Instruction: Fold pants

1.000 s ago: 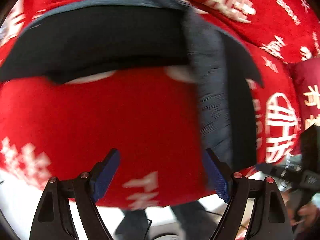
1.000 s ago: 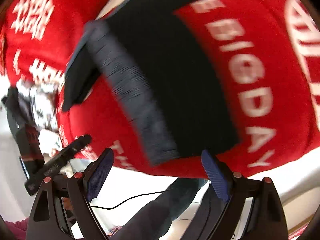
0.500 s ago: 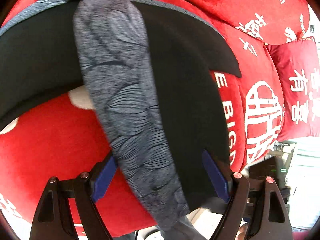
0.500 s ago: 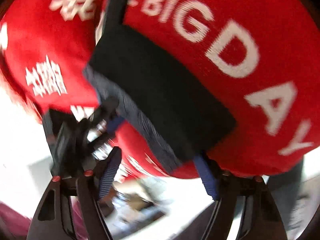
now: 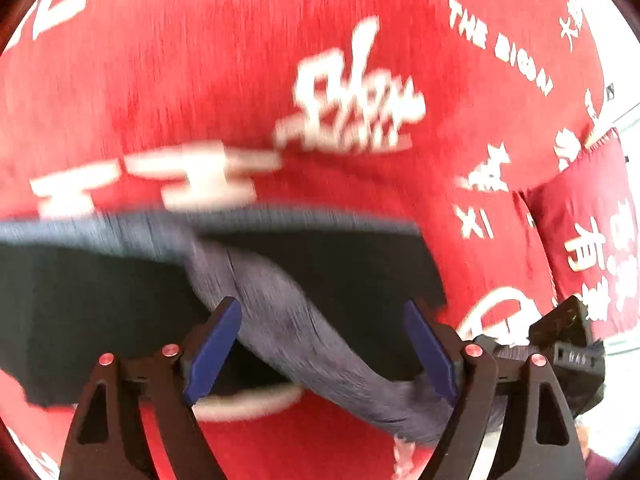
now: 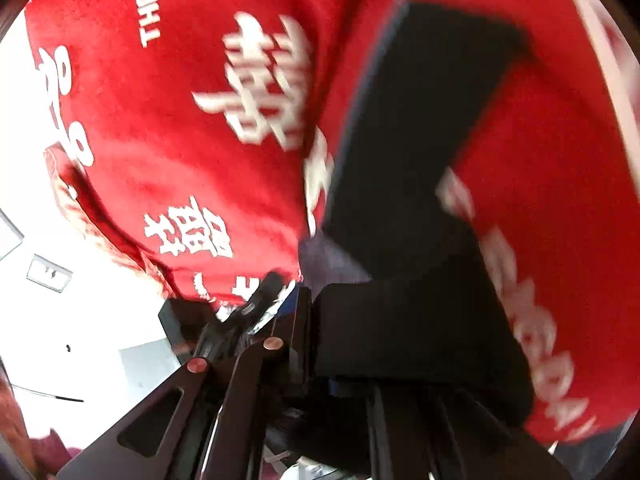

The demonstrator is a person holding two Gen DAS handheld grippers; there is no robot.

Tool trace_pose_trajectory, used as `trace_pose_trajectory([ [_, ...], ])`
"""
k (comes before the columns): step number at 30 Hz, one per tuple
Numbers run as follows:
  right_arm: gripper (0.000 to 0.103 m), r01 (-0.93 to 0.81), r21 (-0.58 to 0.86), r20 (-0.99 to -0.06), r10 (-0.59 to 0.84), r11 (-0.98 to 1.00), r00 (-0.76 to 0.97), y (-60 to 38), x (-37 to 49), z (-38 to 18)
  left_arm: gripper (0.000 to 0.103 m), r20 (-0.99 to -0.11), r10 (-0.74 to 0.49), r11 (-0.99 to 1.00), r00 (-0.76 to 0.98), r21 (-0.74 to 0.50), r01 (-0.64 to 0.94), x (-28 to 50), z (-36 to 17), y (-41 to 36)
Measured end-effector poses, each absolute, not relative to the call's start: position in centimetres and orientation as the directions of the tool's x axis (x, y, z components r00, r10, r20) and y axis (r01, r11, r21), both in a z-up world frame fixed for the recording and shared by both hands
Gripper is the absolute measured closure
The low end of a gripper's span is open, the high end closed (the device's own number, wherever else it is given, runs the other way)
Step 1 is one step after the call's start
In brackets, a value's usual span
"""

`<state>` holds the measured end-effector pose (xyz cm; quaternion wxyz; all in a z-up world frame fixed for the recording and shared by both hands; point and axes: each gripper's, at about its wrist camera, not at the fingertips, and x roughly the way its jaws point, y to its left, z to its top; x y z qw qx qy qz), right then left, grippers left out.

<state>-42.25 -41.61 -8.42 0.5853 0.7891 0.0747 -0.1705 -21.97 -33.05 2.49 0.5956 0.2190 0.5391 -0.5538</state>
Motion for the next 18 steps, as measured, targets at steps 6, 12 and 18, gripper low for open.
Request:
trace_pose_trajectory([
  [6,0.031,0.467,0.869,-0.491,-0.161,-0.166,0.856,-47.4,-44.6,-4.7,0.019,-0.931,-0.363,0.389,-0.032,-0.182,0.903,-19.4,1.5,-33.4],
  [12,0.031,0.557,0.795,-0.601,-0.186,-0.241,0.777,-45.5,-49.0,-7.0,0.019,-0.982,-0.189,0.466,0.026,-0.066,0.883,-19.5,-4.0,-31.0],
  [18,0.031,0.622,0.734,-0.677,-0.236,-0.272,0.697,-46.0,-51.5,-7.2,0.019,-0.986,-0.154,0.438,0.062,-0.012,0.899,-21.0,-6.3,-32.0],
])
